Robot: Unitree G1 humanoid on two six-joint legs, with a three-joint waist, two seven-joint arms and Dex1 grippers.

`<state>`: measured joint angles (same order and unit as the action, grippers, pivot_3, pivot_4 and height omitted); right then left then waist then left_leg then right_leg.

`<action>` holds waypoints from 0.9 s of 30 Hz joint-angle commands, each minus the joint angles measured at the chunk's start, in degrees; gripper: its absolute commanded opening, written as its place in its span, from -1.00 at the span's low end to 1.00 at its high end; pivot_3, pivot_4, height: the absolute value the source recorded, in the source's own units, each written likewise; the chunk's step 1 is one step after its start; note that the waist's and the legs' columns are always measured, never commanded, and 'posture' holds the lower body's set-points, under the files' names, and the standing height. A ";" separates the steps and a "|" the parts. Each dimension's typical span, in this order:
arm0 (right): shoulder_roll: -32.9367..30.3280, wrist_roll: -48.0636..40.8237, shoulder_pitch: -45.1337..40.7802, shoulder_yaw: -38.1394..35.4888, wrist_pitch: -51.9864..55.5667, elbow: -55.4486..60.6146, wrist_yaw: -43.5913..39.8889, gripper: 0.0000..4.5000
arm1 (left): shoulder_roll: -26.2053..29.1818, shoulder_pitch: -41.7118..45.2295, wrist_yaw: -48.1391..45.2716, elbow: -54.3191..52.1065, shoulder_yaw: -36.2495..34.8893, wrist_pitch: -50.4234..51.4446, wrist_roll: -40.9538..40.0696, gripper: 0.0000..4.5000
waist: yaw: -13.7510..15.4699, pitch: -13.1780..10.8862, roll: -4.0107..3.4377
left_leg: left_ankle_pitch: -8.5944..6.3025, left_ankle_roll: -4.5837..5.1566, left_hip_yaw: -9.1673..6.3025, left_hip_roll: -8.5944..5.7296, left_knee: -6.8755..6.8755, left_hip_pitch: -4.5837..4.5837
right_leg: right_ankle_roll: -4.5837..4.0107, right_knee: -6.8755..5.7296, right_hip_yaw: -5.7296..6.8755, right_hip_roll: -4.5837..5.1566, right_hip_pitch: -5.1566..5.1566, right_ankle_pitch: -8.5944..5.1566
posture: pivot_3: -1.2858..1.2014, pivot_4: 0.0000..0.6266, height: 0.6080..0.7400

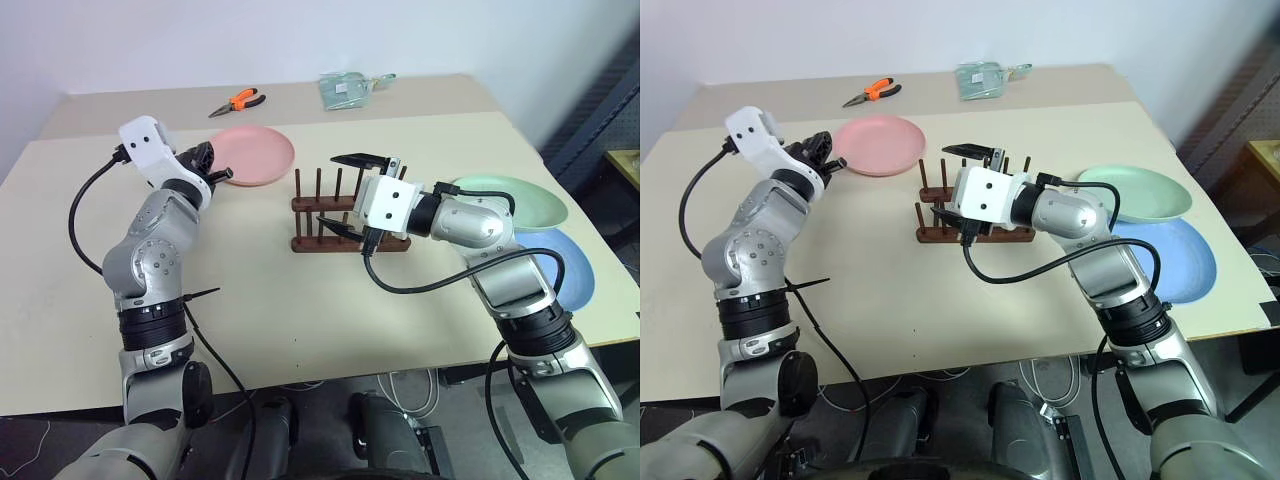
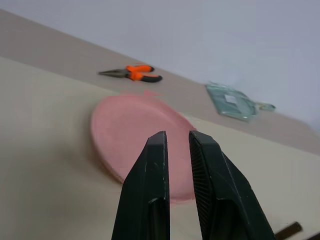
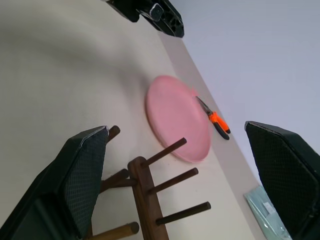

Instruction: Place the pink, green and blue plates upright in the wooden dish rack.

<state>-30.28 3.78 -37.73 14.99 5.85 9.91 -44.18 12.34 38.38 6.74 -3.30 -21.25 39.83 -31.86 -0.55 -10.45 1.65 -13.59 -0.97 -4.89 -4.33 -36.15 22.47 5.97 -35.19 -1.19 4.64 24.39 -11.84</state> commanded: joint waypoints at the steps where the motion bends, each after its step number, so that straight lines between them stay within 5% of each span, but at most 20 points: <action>1: 0.36 0.15 -0.09 -0.39 -0.34 2.09 0.02 1.00 | 0.02 1.20 0.26 -0.42 -0.40 -1.20 0.40 -0.70 | -0.01 0.00 0.00 | 0.00 0.00 0.00 0.00 0.00 0.00 | 0.00 0.00 0.00 0.00 0.00 0.00 | 0.03 -0.52 0.98; 14: 0.69 0.64 0.41 -0.10 -1.01 1.06 -0.03 1.00 | -0.94 2.79 6.97 7.79 -4.09 -0.74 1.72 -0.70 | -0.08 0.00 0.00 | 0.00 0.00 -0.01 0.01 0.00 0.00 | 0.00 -0.02 0.00 -0.01 0.01 0.00 | 0.03 -0.52 0.98; 17: 1.03 0.82 0.49 0.32 -1.54 0.19 0.02 1.00 | -1.93 6.75 8.95 19.59 -8.82 -3.04 -0.41 -0.35 | -0.04 0.00 0.00 | 0.00 0.00 -0.01 0.00 0.00 -0.01 | 0.00 -0.02 0.01 -0.02 0.01 0.00 | 0.03 -0.52 0.98; 23: 1.69 1.15 0.58 0.81 -2.44 -1.17 0.15 1.00 | -0.15 15.76 4.50 42.21 -12.12 -11.69 -0.07 0.98 | 0.11 -0.02 0.04 | 0.01 -0.01 -0.03 -0.05 -0.03 0.02 | 0.03 -0.01 0.06 0.02 0.00 0.02 | 0.03 -0.52 0.98; 27: 1.60 1.48 1.51 0.49 -2.19 -0.84 0.42 1.00 | 1.26 22.04 -0.51 56.52 -12.73 -17.28 -0.11 0.98 | 0.11 -0.02 0.04 | 0.01 -0.01 -0.02 -0.06 -0.03 0.03 | 0.05 -0.02 0.07 0.03 0.00 0.03 | 0.03 -0.52 0.98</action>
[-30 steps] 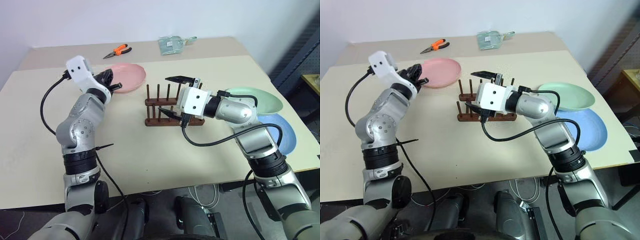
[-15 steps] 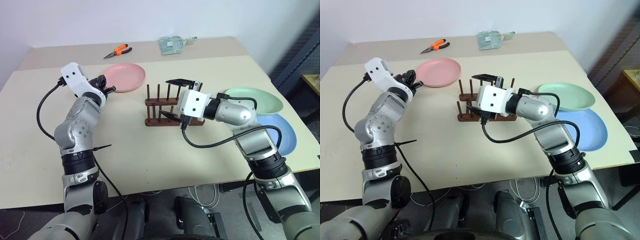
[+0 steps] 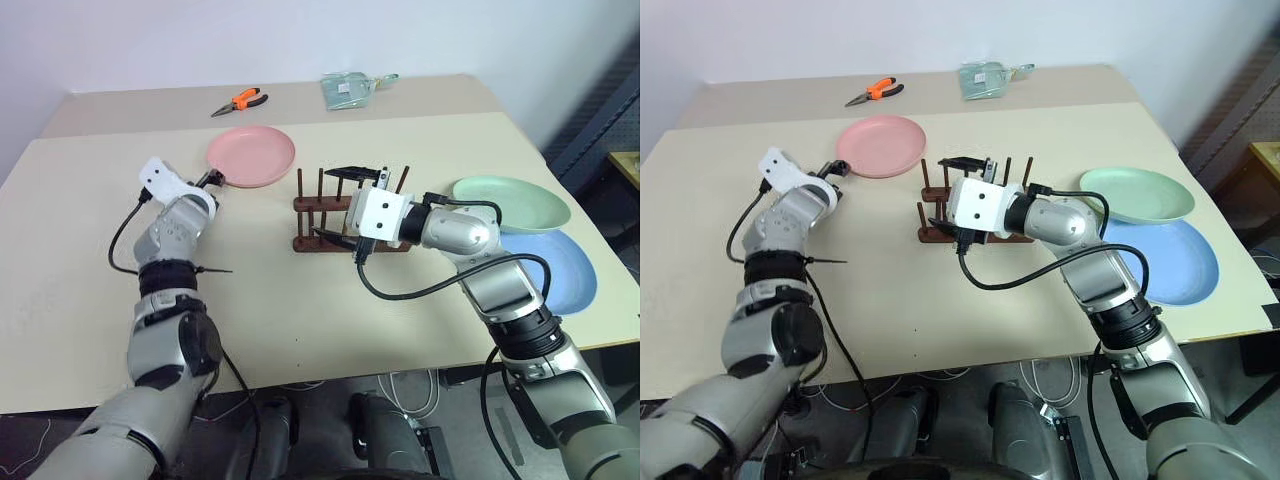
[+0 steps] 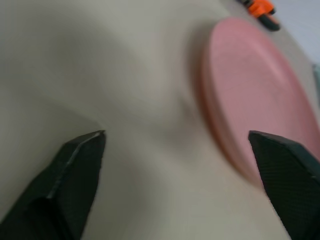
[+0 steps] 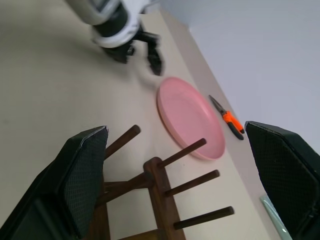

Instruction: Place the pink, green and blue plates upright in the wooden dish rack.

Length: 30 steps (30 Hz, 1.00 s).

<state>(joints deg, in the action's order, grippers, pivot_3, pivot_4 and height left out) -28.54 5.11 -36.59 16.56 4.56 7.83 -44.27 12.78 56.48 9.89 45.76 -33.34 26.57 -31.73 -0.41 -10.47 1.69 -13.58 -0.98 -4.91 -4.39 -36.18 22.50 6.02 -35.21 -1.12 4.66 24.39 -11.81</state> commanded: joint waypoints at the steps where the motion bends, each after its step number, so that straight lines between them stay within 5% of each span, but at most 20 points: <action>1: -0.29 0.30 0.83 -1.21 -0.70 1.56 0.58 1.00 | 1.02 5.30 -4.71 10.35 -0.90 -5.21 -0.35 0.98 | -0.06 0.00 0.00 | 0.00 0.00 0.00 0.00 0.00 0.00 | 0.00 0.00 0.01 0.00 0.00 0.00 | 0.03 -0.52 0.98; 10: -0.45 0.68 2.85 -1.60 0.49 3.20 0.92 1.00 | 1.17 12.00 -5.04 25.35 -8.63 -11.39 -5.80 0.88 | -0.25 0.00 0.00 | -0.01 0.01 -0.01 0.01 0.01 -0.01 | 0.04 -0.04 0.00 0.00 0.03 0.02 | 0.03 -0.52 0.98; 12: -0.51 0.76 2.99 -1.60 0.53 3.22 0.97 1.00 | 0.96 12.56 -4.39 26.56 -9.87 -12.09 -6.63 0.61 | -0.25 0.00 0.00 | -0.01 0.01 -0.01 0.01 0.00 -0.01 | 0.05 -0.04 0.00 0.00 0.03 0.02 | 0.03 -0.52 0.98; 19: -0.72 1.01 3.74 -1.72 0.49 3.55 1.21 1.00 | 0.76 12.61 -3.72 27.96 -11.61 -12.80 -7.84 -0.98 | -0.23 -0.01 0.01 | -0.01 0.01 -0.01 0.01 0.01 -0.01 | 0.08 -0.04 -0.01 0.01 0.03 0.04 | 0.03 -0.52 0.98; 30: -0.39 1.13 4.22 -1.38 0.67 4.23 1.31 1.00 | 1.17 11.99 -7.53 25.20 -9.67 -14.29 -6.60 -0.98 | -0.31 -0.01 0.01 | -0.01 0.01 -0.01 0.01 0.02 0.00 | 0.08 -0.05 -0.01 -0.01 0.04 0.05 | 0.03 -0.52 0.98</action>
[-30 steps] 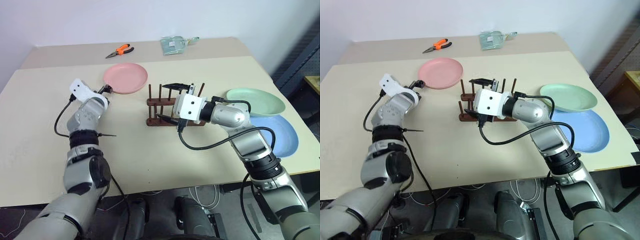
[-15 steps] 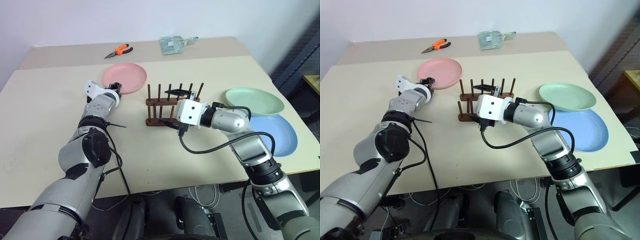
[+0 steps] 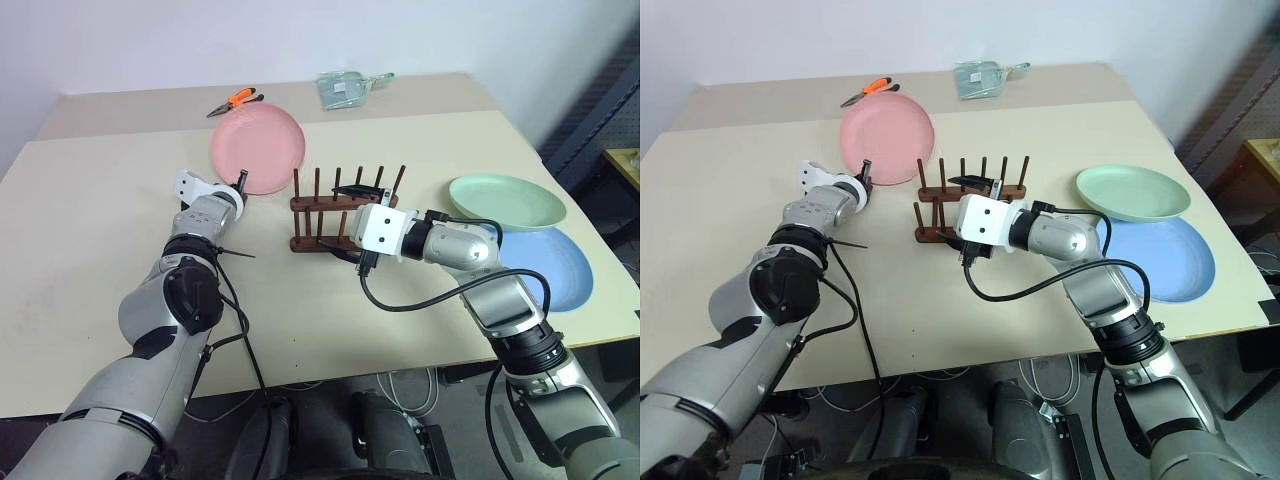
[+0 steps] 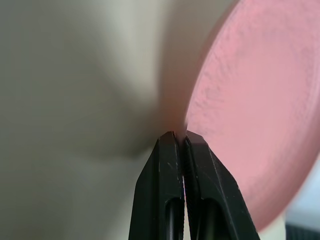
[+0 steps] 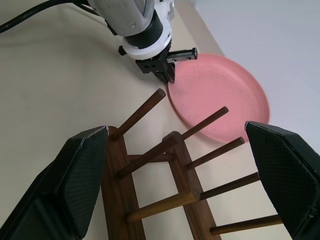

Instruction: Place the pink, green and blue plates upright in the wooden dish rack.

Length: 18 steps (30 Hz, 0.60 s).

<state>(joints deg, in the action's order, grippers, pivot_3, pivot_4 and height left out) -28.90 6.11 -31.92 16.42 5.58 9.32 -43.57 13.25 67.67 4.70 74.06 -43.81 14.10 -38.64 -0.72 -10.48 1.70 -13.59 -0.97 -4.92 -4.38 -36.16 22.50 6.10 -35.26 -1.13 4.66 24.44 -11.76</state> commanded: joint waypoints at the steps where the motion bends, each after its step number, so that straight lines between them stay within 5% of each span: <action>1: -0.07 0.21 -0.45 -1.25 -0.34 2.80 0.63 1.00 | 0.85 0.71 -3.18 -4.04 1.06 -2.16 0.35 -0.98 | -0.01 0.00 0.00 | 0.00 0.00 0.00 0.00 0.00 0.00 | 0.00 0.00 0.00 0.00 0.00 0.00 | 0.03 -0.52 0.98; 8: -0.52 0.25 -3.54 -2.57 1.38 1.84 0.44 1.00 | -1.03 -2.29 -6.84 -22.52 8.58 4.27 2.43 -0.98 | -0.05 -0.01 -0.01 | 0.00 0.00 0.01 0.00 0.01 0.00 | 0.00 0.00 -0.02 0.00 0.00 0.00 | 0.03 -0.52 0.98; 13: -3.93 11.16 -9.87 -1.23 -5.55 -3.68 6.86 1.00 | -4.23 -8.38 -1.15 -51.01 17.58 19.70 1.06 -0.98 | 0.06 -0.02 -0.01 | 0.00 0.00 -0.01 0.00 -0.02 0.03 | -0.01 0.00 -0.04 0.01 0.01 0.01 | 0.03 -0.52 0.98; 18: -6.79 22.68 -14.21 0.91 -13.47 -9.89 14.89 1.00 | -5.83 -11.55 5.79 -67.04 22.22 31.56 0.42 -0.98 | 0.08 -0.02 -0.01 | 0.12 -0.21 0.02 0.00 0.01 0.02 | -0.01 -0.02 -0.10 0.00 0.04 0.01 | 0.03 -0.52 0.98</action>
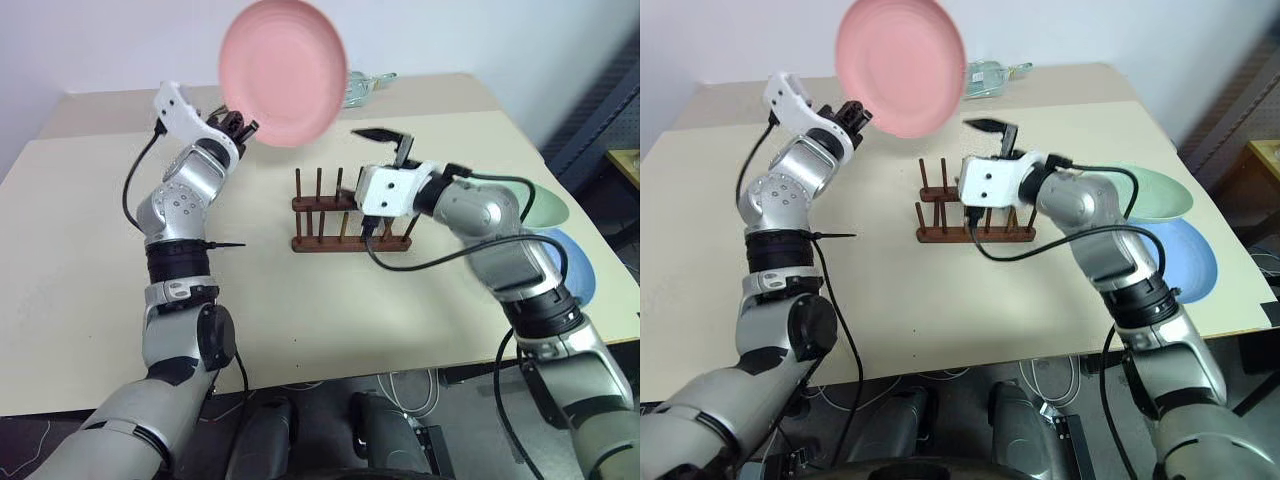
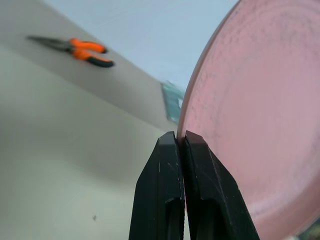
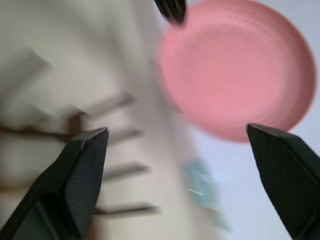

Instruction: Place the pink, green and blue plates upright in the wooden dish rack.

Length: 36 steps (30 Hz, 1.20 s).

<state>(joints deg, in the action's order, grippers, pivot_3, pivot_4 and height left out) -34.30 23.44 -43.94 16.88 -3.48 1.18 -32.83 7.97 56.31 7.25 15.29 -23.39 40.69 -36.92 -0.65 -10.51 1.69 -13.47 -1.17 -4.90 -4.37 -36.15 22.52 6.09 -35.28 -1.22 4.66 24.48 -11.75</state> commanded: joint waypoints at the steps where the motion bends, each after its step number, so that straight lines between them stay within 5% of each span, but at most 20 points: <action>1: -1.84 6.98 -2.48 0.85 -5.52 -2.70 5.10 1.00 | -0.92 -0.33 4.38 -10.17 2.08 6.45 -1.33 -0.98 | 0.00 0.00 0.00 | 0.00 0.00 0.01 0.00 -0.01 0.00 | 0.00 0.00 0.00 0.00 0.00 0.00 | 0.03 -0.52 0.98; 12: -2.85 21.72 -3.10 3.97 -10.80 -13.13 16.91 1.00 | -7.92 -0.74 11.15 -21.86 3.61 23.25 -5.27 -0.98 | 0.02 -0.01 0.01 | 0.11 -0.18 0.07 0.00 -0.01 0.00 | -0.01 0.02 -0.05 -0.03 -0.01 0.00 | 0.03 -0.52 0.98; 20: -2.55 22.80 -2.86 3.07 -9.89 -13.18 19.11 -0.74 | -10.38 -2.41 11.58 -23.57 2.67 27.13 -6.19 -1.00 | -0.08 -0.01 0.01 | 0.16 -0.26 0.09 0.03 0.00 -0.02 | -0.02 0.02 -0.10 -0.10 -0.01 -0.01 | 0.03 -0.52 0.98; 21: -2.59 22.81 -2.80 3.06 -10.02 -13.00 19.12 -0.99 | -10.98 -2.38 11.84 -23.41 1.88 26.61 -6.46 -0.87 | -0.05 0.00 0.03 | 0.16 -0.26 0.09 0.03 -0.01 -0.02 | -0.02 0.03 -0.09 -0.10 -0.02 -0.01 | 0.03 -0.52 0.98; 23: -2.60 22.93 -2.60 3.10 -10.27 -12.75 18.94 -1.00 | -11.83 -2.06 11.93 -23.12 0.41 24.76 -6.84 -0.56 | 0.02 0.00 0.03 | 0.16 -0.26 0.09 0.03 -0.02 -0.04 | -0.02 0.06 -0.09 -0.10 -0.07 -0.01 | 0.03 -0.52 0.98; 29: -3.18 22.14 -1.65 1.18 -9.22 -11.02 19.18 -1.00 | -7.99 0.26 8.12 -22.18 -2.15 9.03 -3.02 0.81 | -0.22 -0.01 0.02 | 0.16 -0.27 0.11 0.03 -0.01 -0.04 | -0.02 0.07 -0.10 -0.10 -0.06 -0.01 | 0.03 -0.52 0.98; 33: -1.56 13.29 1.96 -5.56 -7.01 -6.88 18.87 -1.00 | 3.47 -4.50 0.70 -20.79 5.89 -2.29 9.56 0.81 | -0.23 -0.01 0.01 | 0.21 -0.34 0.13 0.09 0.08 -0.08 | -0.06 0.05 -0.12 -0.18 -0.04 0.00 | 0.03 -0.52 0.98; 36: 3.04 -1.85 6.71 -13.09 -2.65 1.26 14.68 -1.00 | 11.01 -11.15 -6.06 -20.13 10.94 -11.24 17.25 0.81 | -0.10 -0.01 -0.01 | 0.19 -0.31 0.12 0.09 0.08 -0.08 | -0.07 0.08 -0.14 -0.16 -0.06 0.01 | 0.03 -0.52 0.98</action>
<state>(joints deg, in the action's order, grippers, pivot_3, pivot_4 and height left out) -32.48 29.30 -37.36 7.91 -7.86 -3.66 -16.69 18.01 46.16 4.68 -4.36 -15.51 34.21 -23.43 -0.76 -10.51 1.68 -13.30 -1.45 -4.77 -4.29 -36.08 22.43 6.03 -35.22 -1.38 4.50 24.42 -11.74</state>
